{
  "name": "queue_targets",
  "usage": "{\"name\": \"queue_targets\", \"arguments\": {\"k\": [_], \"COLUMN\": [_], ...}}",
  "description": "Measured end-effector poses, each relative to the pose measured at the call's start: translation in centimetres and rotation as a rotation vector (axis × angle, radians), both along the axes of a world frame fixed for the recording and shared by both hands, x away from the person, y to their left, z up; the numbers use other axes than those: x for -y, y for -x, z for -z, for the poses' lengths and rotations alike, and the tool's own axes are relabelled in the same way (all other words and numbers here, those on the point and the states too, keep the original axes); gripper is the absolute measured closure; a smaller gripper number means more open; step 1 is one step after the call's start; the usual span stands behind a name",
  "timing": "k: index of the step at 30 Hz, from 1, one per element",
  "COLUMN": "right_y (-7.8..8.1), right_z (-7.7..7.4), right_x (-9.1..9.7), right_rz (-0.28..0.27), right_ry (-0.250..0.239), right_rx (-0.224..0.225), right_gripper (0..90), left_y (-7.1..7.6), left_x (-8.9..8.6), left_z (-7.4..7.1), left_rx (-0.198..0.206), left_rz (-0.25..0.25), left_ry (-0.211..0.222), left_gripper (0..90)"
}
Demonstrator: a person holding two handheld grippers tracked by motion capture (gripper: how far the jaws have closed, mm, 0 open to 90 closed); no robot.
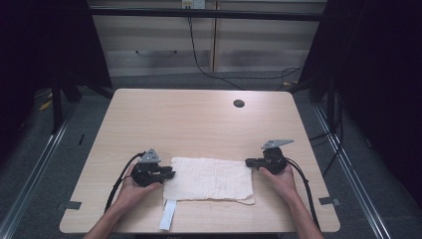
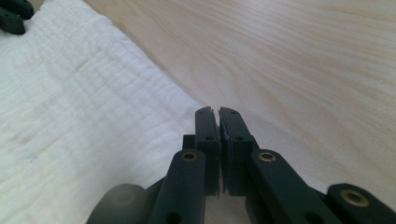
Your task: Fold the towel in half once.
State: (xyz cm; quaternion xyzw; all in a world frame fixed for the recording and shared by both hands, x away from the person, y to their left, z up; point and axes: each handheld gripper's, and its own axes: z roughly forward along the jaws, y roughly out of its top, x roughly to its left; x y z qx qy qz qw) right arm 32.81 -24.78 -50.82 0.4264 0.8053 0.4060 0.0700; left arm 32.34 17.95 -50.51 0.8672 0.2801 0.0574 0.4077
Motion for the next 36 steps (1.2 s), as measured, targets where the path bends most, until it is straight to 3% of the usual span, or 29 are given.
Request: {"name": "queue_targets", "arguments": {"k": [2, 6, 10, 12, 15, 21, 24, 29, 36], "right_y": [0.0, 0.0, 0.0, -0.1, -0.1, -0.1, -0.1, 0.0, -0.1], "right_z": [0.0, 0.0, 0.0, 0.0, -0.1, -0.1, -0.2, -0.2, -0.1], "right_x": [0.0, -0.1, -0.2, -0.3, -0.3, -0.3, -0.2, -0.3, -0.3], "right_rz": [0.002, 0.003, -0.001, 0.002, -0.001, -0.005, -0.004, -0.003, -0.006], "right_ry": [0.003, -0.002, -0.002, -0.006, -0.006, -0.009, -0.011, -0.010, -0.008], "right_rx": [0.003, 0.003, 0.007, 0.005, 0.007, 0.014, 0.019, 0.015, 0.016], "right_gripper": [87.5, 87.6, 87.7, 87.6, 87.6, 87.5, 87.5, 87.4, 87.3], "left_y": [0.5, 0.5, -0.9, -1.8, -3.1, -5.5, -5.4, -5.4, -5.0], "left_x": [0.3, 0.0, -1.1, -1.2, -0.9, 0.3, 0.7, 0.5, 1.0], "left_z": [-0.3, -0.8, -1.9, -2.3, -2.2, -1.0, -0.7, -0.6, -0.1], "left_rx": [-0.005, -0.023, -0.015, -0.002, -0.016, -0.067, -0.063, -0.056, -0.050], "left_rz": [0.027, 0.029, -0.037, -0.063, -0.064, -0.071, -0.052, -0.050, -0.022], "left_ry": [-0.034, -0.009, 0.068, 0.064, 0.068, 0.069, 0.038, 0.047, 0.007], "left_gripper": [73.3, 73.3, 70.7, 67.6, 64.7, 62.4, 61.6, 61.8, 62.4]}}
